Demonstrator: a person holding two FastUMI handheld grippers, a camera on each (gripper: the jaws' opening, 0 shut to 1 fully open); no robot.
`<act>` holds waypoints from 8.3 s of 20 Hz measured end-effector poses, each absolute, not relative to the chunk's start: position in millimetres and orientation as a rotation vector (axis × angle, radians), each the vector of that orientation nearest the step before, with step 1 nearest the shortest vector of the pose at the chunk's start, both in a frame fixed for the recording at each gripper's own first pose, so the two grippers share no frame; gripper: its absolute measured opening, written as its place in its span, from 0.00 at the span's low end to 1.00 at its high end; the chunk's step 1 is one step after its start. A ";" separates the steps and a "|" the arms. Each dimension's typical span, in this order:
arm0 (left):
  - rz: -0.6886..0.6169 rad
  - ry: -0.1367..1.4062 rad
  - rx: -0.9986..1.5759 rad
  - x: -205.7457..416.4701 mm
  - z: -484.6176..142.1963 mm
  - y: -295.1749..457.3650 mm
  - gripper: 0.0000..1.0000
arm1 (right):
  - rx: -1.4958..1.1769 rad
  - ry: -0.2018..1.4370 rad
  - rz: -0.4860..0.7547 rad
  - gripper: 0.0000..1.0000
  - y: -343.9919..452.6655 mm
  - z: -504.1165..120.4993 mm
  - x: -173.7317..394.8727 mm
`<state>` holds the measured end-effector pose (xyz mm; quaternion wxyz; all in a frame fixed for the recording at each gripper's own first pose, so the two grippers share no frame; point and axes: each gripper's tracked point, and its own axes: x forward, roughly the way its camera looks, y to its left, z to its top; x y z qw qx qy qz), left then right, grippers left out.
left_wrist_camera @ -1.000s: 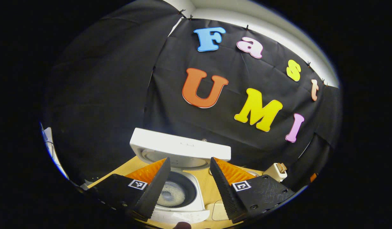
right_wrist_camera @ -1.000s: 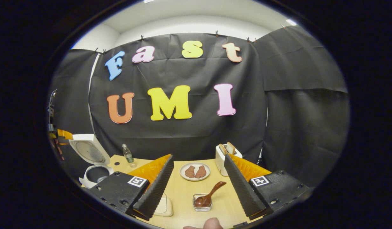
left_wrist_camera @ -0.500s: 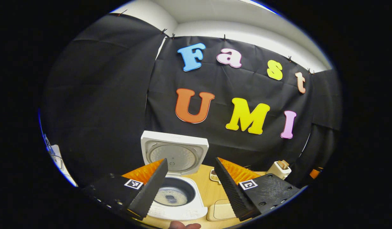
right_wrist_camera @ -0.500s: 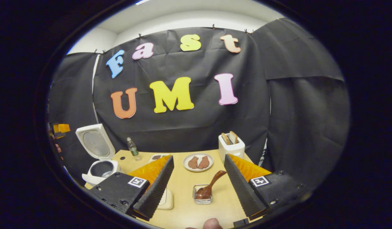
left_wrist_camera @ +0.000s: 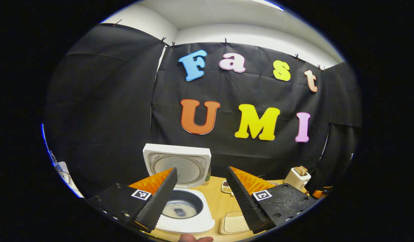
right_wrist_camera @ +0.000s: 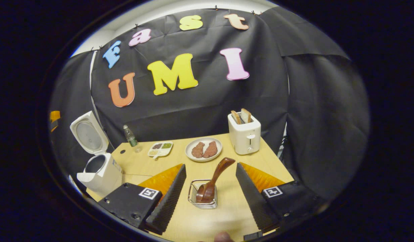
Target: Close the left gripper, press the button to open the rice cooker; take a wooden spoon from the chopstick holder with the right hand, scoop a spoonful of rice and pour it into the rice cooker, then put the wooden spoon back into the chopstick holder.
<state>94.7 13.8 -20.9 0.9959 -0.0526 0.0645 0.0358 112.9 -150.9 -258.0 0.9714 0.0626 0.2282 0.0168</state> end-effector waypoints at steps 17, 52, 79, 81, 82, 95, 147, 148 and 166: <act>0.179 0.211 -0.116 107.7 -35.0 8.9 0.94 | 0.315 0.676 0.104 0.24 -142.1 -372.2 185.0; 0.000 0.228 -0.055 55.5 -73.0 158.6 0.94 | -0.215 0.402 0.033 0.09 117.3 -360.3 140.6; 0.017 0.206 -0.081 49.5 -49.8 112.6 0.94 | 1.009 0.564 0.078 0.09 57.1 -289.0 133.0; 0.024 0.195 -0.081 49.5 -48.1 110.9 0.94 | 1.046 0.533 0.109 0.08 58.3 -256.1 137.6; 0.031 0.190 -0.083 48.5 -47.6 111.8 0.94 | 1.053 0.517 0.131 0.08 63.5 -239.0 141.7; 0.112 0.171 -0.072 23.2 -58.8 158.2 0.94 | 0.821 0.569 0.525 0.08 286.9 -163.5 190.3; 0.080 0.218 -0.185 7.7 -90.4 143.9 0.94 | 0.029 0.232 0.664 0.09 359.5 -103.7 146.8; 0.081 0.215 -0.186 6.8 -89.0 139.9 0.94 | 0.084 0.245 0.649 0.08 345.2 -97.5 147.3; -0.029 0.244 -0.125 43.7 -67.1 11.4 0.94 | 0.279 0.331 0.073 0.09 -56.9 -152.4 172.3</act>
